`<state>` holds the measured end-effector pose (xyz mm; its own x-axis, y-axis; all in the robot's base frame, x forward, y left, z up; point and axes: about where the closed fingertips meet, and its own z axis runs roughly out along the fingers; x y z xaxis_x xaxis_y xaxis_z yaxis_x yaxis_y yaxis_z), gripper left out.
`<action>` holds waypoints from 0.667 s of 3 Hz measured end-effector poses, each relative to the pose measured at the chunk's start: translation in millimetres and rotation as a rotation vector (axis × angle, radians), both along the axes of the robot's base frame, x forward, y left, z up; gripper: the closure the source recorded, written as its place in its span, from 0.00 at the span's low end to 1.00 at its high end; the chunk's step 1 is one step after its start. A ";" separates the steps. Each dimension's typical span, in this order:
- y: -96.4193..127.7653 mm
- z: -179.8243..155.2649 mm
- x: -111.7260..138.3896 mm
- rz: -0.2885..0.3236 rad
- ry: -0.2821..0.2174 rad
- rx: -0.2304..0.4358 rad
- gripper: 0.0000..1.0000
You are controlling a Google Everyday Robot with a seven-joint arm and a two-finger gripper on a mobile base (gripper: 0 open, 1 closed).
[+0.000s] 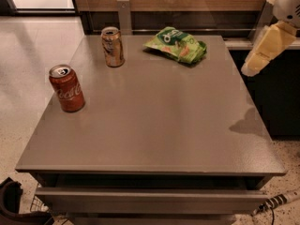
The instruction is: Move green rice chip bag near coke can
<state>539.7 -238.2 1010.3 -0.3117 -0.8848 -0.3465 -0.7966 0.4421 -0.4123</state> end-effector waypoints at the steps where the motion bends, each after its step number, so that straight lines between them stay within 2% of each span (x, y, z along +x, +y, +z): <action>1: -6.5 8.5 68.4 -0.078 -0.091 0.141 0.00; 2: 3.0 4.4 123.5 -0.117 -0.114 0.260 0.00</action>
Offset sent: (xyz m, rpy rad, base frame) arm 0.1993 0.0151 0.0034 0.4151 -0.1370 -0.1625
